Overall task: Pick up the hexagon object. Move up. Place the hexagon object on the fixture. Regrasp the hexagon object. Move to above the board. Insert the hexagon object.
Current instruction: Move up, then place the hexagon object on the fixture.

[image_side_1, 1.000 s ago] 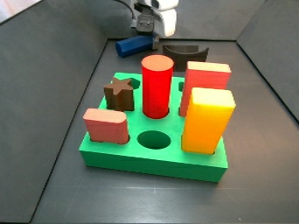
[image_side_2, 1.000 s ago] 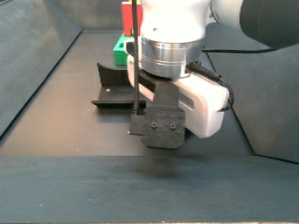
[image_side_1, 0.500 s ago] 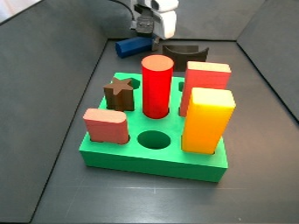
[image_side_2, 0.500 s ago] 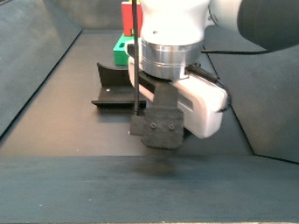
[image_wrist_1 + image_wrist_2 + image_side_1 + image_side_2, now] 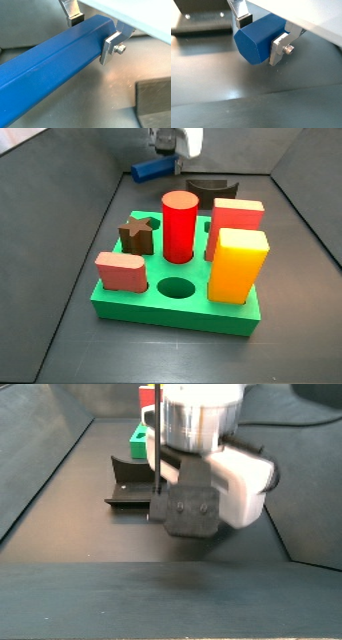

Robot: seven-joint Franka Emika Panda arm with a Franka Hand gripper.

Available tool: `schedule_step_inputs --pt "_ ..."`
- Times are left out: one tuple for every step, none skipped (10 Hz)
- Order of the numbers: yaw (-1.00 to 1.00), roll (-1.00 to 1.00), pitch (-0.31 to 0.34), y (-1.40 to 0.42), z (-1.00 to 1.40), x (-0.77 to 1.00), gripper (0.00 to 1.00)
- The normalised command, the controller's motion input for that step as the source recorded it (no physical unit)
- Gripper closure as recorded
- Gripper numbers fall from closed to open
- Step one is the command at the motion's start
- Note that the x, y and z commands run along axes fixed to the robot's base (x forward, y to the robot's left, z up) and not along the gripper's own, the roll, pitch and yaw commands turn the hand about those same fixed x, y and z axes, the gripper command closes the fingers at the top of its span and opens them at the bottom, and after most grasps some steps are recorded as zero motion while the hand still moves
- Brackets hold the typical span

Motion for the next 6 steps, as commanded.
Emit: schedule_step_inputs --pt "-0.03 0.05 0.057 -0.01 0.30 -0.01 1.00" --pt "0.00 0.00 0.000 0.00 1.00 0.00 1.00" --pt "0.01 0.00 0.017 0.00 1.00 0.00 1.00" --pt "0.00 0.01 0.035 0.00 1.00 -0.01 1.00" --pt "-0.01 0.03 0.045 0.00 1.00 -0.02 1.00" --pt "-0.01 0.05 0.056 0.00 1.00 -0.02 1.00"
